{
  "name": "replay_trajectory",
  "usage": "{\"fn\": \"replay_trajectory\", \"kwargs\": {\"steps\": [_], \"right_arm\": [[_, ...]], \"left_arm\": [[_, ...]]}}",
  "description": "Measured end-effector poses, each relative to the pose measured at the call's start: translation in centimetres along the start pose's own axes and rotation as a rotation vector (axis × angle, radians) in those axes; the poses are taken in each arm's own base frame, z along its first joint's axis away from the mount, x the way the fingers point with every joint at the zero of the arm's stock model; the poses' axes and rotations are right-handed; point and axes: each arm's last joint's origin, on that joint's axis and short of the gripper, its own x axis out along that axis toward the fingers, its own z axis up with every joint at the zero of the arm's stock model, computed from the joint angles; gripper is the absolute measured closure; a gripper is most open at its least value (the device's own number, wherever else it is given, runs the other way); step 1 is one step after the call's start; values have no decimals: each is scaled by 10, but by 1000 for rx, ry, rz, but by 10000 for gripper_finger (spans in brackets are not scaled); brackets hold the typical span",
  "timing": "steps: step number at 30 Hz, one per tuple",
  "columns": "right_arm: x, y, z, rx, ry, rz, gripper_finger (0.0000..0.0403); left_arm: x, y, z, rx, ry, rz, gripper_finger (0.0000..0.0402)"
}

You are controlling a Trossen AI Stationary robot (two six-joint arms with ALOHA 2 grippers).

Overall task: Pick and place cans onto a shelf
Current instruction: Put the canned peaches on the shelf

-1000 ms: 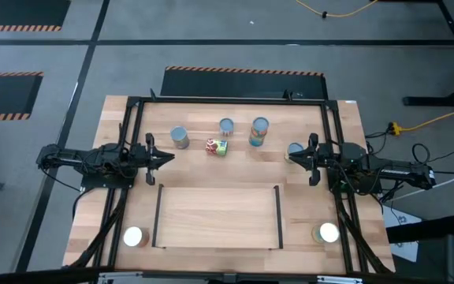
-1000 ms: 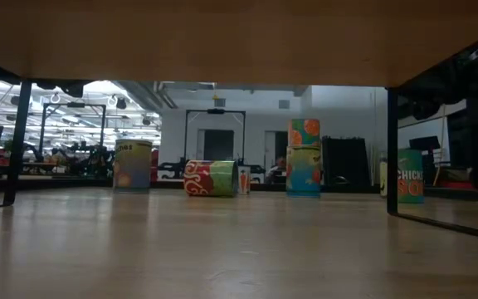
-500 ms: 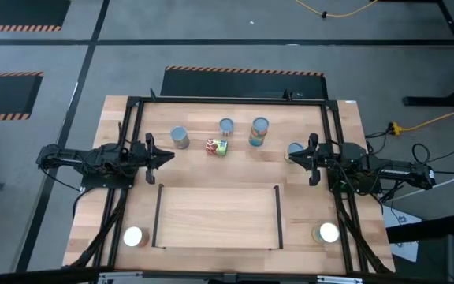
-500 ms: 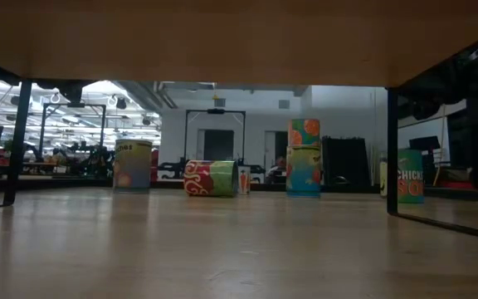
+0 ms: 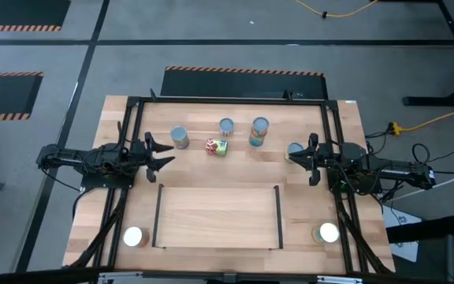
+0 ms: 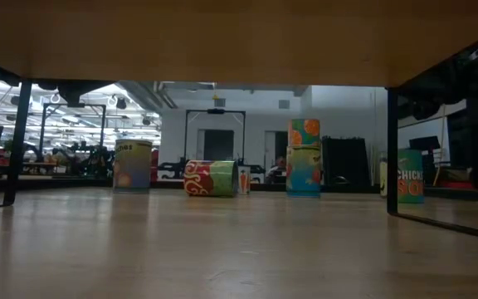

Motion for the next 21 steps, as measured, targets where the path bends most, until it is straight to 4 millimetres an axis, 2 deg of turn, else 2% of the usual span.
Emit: {"fn": "replay_trajectory", "kwargs": {"steps": [9, 21], "right_arm": [[0, 0, 0, 0, 0, 0, 342], [0, 0, 0, 0, 0, 0, 342]], "left_arm": [[0, 0, 2, -5, -17, 2, 195], [-3, -1, 25, -66, -213, -4, 195]]}}
